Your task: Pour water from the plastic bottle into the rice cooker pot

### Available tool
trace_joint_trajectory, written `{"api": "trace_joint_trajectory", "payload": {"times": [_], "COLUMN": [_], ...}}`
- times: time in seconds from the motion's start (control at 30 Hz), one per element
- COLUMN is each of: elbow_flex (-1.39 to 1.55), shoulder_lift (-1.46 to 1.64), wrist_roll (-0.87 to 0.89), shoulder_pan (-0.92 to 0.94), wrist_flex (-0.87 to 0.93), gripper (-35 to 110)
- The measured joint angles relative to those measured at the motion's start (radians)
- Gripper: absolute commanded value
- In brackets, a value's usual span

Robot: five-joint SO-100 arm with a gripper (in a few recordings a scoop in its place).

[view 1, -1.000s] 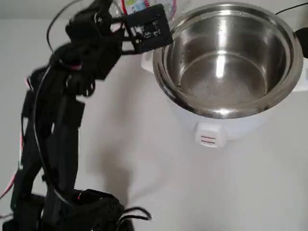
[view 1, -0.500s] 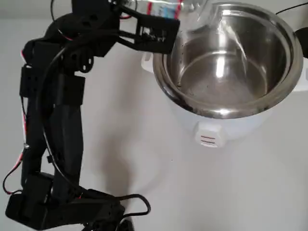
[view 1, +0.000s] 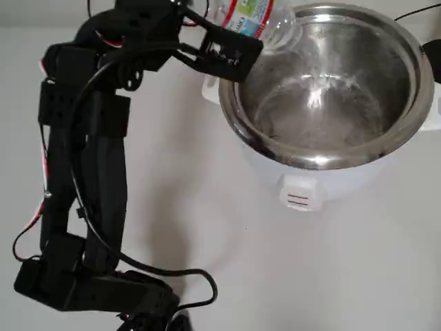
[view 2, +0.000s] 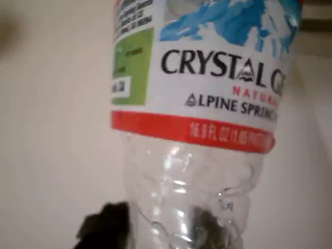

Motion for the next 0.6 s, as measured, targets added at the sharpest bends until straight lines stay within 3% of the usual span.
{"api": "trace_joint_trajectory", "payload": {"times": [0.6], "elbow_flex": [-0.028], "shoulder_lift": [0.002], "wrist_roll": [0.044], "shoulder_pan": [0.061], "wrist_flex": [0.008], "gripper": [13]}}
